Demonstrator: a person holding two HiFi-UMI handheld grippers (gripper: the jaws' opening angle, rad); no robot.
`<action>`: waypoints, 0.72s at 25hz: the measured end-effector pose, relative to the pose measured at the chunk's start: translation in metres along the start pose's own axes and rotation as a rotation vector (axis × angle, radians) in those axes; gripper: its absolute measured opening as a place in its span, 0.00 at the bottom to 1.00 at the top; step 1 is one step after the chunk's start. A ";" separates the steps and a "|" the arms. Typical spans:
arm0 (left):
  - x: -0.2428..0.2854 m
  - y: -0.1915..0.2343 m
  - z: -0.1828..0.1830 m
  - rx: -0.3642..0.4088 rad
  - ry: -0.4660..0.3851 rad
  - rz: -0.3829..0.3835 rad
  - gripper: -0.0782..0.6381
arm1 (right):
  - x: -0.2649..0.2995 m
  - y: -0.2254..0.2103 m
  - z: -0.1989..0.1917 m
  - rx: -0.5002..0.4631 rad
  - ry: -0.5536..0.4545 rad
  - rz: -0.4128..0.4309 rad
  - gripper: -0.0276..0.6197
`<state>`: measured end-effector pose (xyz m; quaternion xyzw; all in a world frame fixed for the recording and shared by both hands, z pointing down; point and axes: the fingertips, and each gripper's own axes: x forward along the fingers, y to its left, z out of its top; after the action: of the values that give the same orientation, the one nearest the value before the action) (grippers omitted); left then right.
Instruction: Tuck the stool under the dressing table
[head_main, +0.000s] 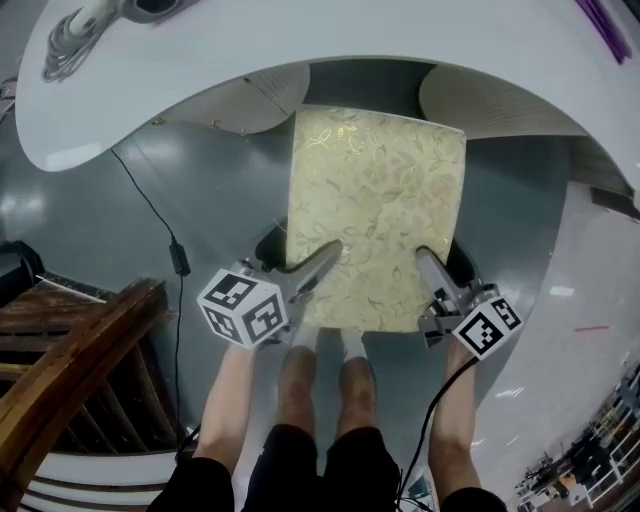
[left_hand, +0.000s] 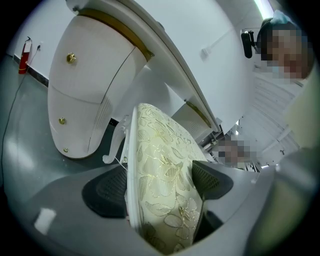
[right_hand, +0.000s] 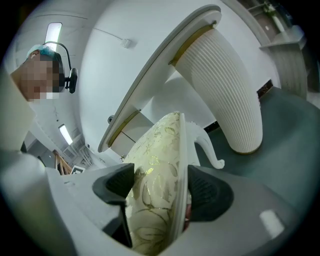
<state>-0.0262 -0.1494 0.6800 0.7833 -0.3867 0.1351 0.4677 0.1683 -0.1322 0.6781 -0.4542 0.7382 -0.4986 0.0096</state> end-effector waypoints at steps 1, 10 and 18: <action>0.000 0.000 0.000 0.000 0.002 0.001 0.70 | 0.000 0.000 0.000 0.003 0.000 0.002 0.56; 0.001 0.001 0.002 -0.001 0.012 -0.002 0.70 | 0.001 0.000 0.001 0.009 -0.003 -0.004 0.56; 0.002 0.000 0.004 0.022 0.027 -0.009 0.70 | -0.001 0.000 -0.001 0.025 -0.028 -0.001 0.56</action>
<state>-0.0257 -0.1537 0.6791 0.7883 -0.3752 0.1478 0.4647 0.1684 -0.1308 0.6789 -0.4614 0.7314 -0.5016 0.0255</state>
